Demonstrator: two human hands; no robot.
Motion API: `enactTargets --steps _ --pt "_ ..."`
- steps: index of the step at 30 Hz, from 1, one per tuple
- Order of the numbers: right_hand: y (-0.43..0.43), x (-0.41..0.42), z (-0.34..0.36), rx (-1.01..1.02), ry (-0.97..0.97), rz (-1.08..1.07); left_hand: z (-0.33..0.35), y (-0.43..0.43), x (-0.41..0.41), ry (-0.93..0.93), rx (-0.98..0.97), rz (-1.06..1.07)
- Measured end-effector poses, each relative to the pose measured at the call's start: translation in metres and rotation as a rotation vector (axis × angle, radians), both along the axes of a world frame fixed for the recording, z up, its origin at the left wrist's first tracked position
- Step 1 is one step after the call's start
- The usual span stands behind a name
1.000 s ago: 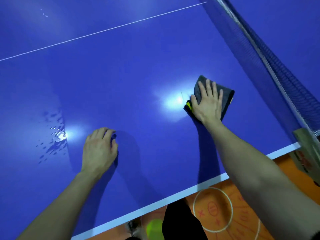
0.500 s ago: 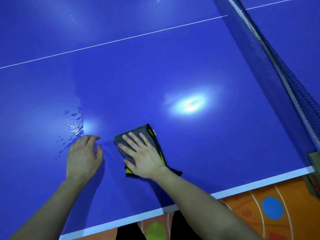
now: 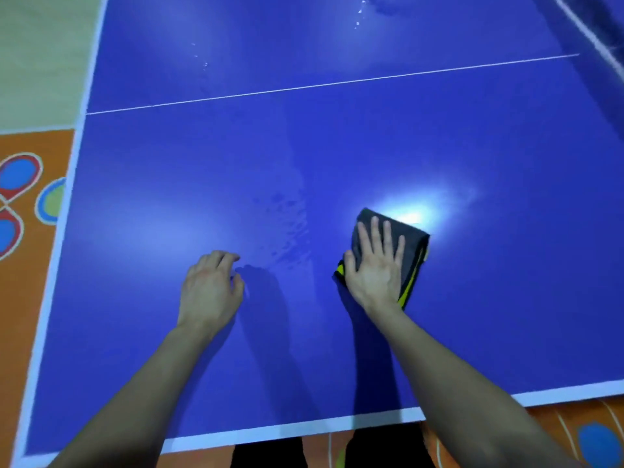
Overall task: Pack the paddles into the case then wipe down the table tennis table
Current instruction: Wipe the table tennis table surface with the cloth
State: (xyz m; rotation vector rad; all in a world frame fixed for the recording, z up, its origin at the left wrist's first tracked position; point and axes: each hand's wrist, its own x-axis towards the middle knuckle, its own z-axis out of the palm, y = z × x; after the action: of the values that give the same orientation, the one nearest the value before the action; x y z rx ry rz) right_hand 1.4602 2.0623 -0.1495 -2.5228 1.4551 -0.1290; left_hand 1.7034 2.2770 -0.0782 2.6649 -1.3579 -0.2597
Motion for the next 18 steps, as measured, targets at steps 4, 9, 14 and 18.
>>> enactTargets --steps 4,9,14,18 --pt "0.105 0.089 0.006 0.083 0.013 0.45 0.003 0.049 0.05 0.045 0.056 0.048" --pt "0.135 0.12 0.026 0.052 0.123 0.454 0.002 0.075 0.088 0.125 0.13 0.098" --pt "0.125 0.168 0.04 0.1 0.285 0.24 -0.002 0.08 0.106 0.147 0.118 0.092" --pt "0.1 0.182 0.074 0.27 0.233 0.171 0.001 0.076 0.113 0.226 0.119 0.111"
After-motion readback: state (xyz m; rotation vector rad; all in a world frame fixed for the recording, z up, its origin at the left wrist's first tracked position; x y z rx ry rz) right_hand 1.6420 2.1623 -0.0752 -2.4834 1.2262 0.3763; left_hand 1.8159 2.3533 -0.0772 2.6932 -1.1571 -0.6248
